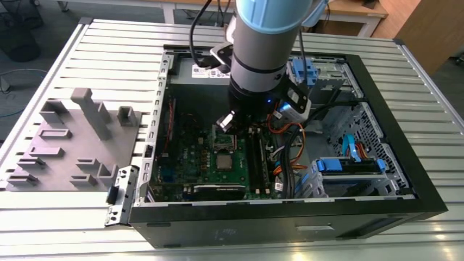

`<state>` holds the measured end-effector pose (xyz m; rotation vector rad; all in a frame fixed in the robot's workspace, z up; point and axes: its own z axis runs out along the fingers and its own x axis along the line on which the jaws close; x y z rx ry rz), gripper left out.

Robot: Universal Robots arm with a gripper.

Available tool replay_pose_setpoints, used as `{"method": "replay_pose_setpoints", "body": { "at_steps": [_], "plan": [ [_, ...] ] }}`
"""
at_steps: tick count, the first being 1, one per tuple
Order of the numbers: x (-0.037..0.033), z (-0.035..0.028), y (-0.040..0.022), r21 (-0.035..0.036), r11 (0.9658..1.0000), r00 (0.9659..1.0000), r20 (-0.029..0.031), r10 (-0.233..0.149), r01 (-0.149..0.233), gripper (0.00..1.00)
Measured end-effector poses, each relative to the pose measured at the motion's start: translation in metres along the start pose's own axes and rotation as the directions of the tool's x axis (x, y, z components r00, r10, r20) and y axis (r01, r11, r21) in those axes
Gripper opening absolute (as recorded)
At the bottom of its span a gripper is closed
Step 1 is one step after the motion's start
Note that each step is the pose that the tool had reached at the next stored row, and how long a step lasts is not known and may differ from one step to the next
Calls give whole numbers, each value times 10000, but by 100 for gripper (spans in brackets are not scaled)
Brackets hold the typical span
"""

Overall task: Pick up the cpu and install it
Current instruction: 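Close the cpu cover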

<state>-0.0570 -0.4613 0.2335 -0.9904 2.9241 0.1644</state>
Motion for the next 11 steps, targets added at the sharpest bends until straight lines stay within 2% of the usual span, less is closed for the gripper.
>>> {"method": "replay_pose_setpoints", "body": {
  "at_steps": [3,11],
  "plan": [
    [-32,15,-13,-12,10000,10000,0,-63,63,11],
    [-59,98,34,-72,9991,9992,23,-411,411,11]
  ]
}}
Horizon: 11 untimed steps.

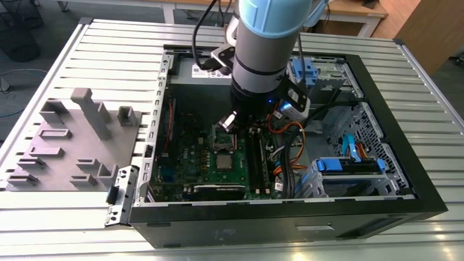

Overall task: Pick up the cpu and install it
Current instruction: 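Close the cpu cover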

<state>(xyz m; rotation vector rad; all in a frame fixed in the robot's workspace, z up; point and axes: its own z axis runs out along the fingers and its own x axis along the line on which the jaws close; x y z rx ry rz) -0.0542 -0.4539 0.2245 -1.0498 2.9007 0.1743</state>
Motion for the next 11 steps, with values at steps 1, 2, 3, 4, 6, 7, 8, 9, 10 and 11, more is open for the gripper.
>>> {"method": "replay_pose_setpoints", "body": {
  "at_steps": [1,2,3,4,6,7,8,9,10,11],
  "plan": [
    [0,11,6,-1,10000,10000,1,-52,52,11],
    [0,20,12,-4,9999,9999,-2,-103,103,11],
    [0,29,19,-8,9999,9999,-6,-150,150,11],
    [-1,39,27,-11,9998,9998,-10,-191,191,11],
    [-10,61,44,-17,9997,9997,-13,-246,246,11],
    [-17,72,53,-18,9997,9997,-13,-255,255,11],
    [-21,83,58,-19,9997,9997,-13,-256,256,11],
    [-23,94,60,-19,9997,9997,-13,-257,257,11],
    [-25,103,62,-18,9997,9997,-14,-257,257,11],
    [-26,106,63,-17,9997,9997,-16,-257,257,11]
  ]
}}
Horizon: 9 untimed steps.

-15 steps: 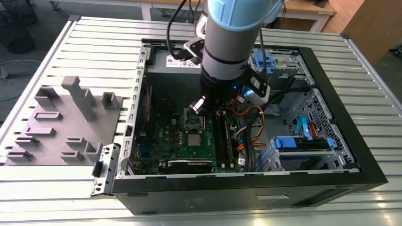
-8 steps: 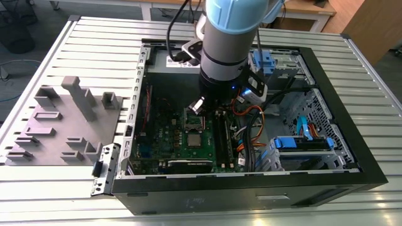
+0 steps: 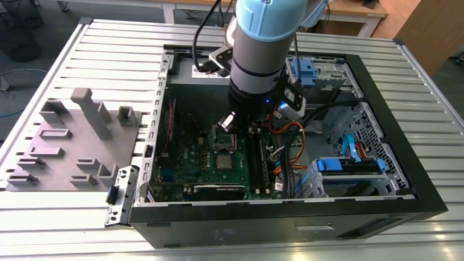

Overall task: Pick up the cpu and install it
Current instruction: 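Close the cpu cover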

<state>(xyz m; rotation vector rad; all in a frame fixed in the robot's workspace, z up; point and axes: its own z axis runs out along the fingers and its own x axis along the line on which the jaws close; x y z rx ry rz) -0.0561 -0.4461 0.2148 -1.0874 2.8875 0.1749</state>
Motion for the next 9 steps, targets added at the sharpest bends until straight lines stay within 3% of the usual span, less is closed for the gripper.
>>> {"method": "replay_pose_setpoints", "body": {
  "at_steps": [9],
  "plan": [
    [7,60,1,9,10000,10000,-7,0,0,11]
  ]
}}
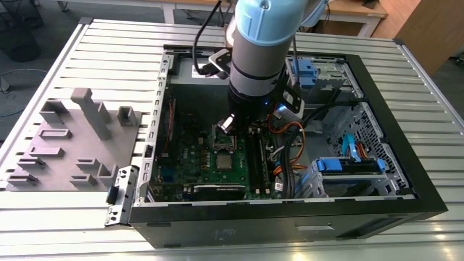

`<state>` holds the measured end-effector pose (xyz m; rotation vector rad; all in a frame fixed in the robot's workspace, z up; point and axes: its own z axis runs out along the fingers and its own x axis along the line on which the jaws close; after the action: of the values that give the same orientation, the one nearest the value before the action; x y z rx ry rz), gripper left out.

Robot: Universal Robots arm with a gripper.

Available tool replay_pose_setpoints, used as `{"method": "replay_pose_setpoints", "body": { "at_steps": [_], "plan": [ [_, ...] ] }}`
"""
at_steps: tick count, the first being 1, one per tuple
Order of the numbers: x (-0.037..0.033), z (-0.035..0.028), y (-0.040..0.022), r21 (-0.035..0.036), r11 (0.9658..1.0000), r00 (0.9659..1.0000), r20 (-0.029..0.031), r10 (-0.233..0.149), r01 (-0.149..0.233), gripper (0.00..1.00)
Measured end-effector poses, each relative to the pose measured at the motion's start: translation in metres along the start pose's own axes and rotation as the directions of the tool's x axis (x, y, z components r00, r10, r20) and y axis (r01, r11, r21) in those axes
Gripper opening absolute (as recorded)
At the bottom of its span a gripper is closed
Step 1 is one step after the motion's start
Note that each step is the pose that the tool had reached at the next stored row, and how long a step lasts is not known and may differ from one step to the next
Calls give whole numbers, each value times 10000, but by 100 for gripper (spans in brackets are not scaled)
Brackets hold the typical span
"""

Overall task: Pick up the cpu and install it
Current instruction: 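Close the cpu cover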

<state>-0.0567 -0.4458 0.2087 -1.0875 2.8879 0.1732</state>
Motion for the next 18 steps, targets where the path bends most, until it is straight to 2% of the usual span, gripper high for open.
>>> {"method": "replay_pose_setpoints", "body": {
  "at_steps": [10,18],
  "plan": [
    [-4,78,5,3,10000,10000,-3,0,0,11],
    [8,102,21,4,10000,10000,3,0,0,11]
  ]
}}
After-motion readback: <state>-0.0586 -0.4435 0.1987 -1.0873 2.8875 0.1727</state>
